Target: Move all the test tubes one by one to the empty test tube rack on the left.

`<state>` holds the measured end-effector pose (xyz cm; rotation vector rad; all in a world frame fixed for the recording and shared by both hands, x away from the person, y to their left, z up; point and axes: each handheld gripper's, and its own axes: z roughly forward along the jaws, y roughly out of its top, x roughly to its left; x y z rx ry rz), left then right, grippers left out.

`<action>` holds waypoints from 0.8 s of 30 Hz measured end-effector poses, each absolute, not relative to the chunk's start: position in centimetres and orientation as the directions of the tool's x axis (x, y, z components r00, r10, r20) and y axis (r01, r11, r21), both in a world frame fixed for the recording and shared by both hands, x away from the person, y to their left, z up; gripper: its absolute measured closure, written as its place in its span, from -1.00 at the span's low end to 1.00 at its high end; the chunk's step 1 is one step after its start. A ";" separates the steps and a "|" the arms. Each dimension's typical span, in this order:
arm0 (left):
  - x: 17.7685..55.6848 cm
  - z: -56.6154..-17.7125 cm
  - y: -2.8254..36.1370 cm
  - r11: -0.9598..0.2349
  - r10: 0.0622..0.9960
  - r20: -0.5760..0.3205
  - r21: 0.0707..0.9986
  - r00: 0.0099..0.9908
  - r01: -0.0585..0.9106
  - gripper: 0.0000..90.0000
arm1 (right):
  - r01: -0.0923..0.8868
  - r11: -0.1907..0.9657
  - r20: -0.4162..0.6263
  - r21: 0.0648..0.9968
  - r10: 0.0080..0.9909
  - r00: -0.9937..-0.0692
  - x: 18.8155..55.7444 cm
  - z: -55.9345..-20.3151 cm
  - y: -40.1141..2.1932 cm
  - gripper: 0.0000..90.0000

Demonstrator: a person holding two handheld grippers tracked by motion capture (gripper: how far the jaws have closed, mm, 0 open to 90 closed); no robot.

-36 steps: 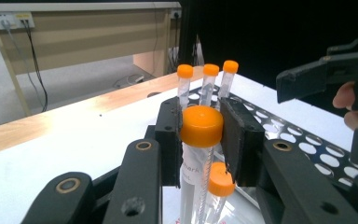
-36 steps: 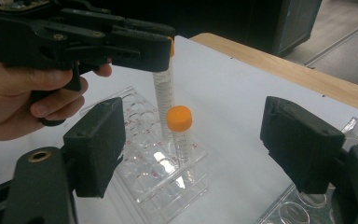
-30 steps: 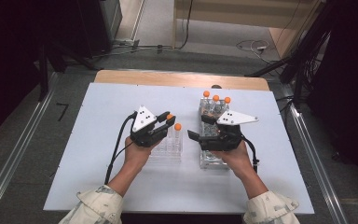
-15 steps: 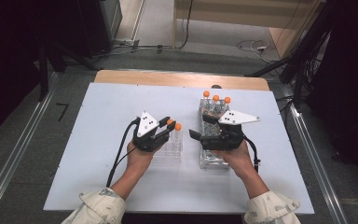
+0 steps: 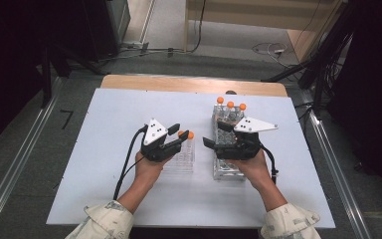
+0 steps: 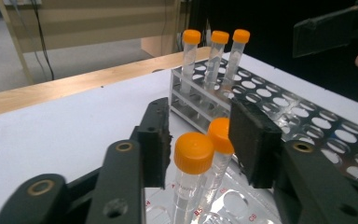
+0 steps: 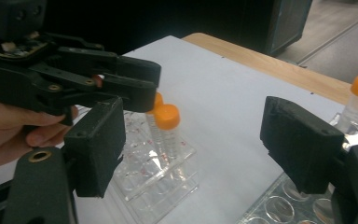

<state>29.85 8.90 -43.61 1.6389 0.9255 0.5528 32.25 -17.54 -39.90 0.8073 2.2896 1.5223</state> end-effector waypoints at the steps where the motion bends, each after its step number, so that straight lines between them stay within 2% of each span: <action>1: 29.8 -43.5 9.0 -0.068 0.804 -0.117 0.956 0.583 0.285 0.14 | 0.297 0.289 0.073 0.910 0.594 -0.801 32.4 -40.0 -17.6 -0.53; 7: 29.4 -43.0 9.4 -0.050 0.814 -0.121 0.960 0.568 0.276 -0.14 | 0.314 0.262 0.067 0.913 0.661 -0.747 33.4 -40.8 -18.9 -0.51; 10: 29.2 -42.8 9.6 -0.045 0.820 -0.120 0.961 0.559 0.274 -0.21 | 0.329 0.245 0.067 0.912 0.703 -0.708 33.8 -41.1 -19.6 -0.44; 20: 29.1 -42.7 10.0 -0.047 0.845 -0.104 0.963 0.524 0.266 -0.43 | 0.352 0.206 0.040 0.913 0.813 -0.581 35.6 -42.6 -21.7 -0.46; 24: 29.3 -42.9 10.3 -0.045 0.854 -0.105 0.961 0.509 0.273 -0.44 | 0.353 0.187 0.033 0.917 0.845 -0.533 36.4 -43.0 -22.3 -0.41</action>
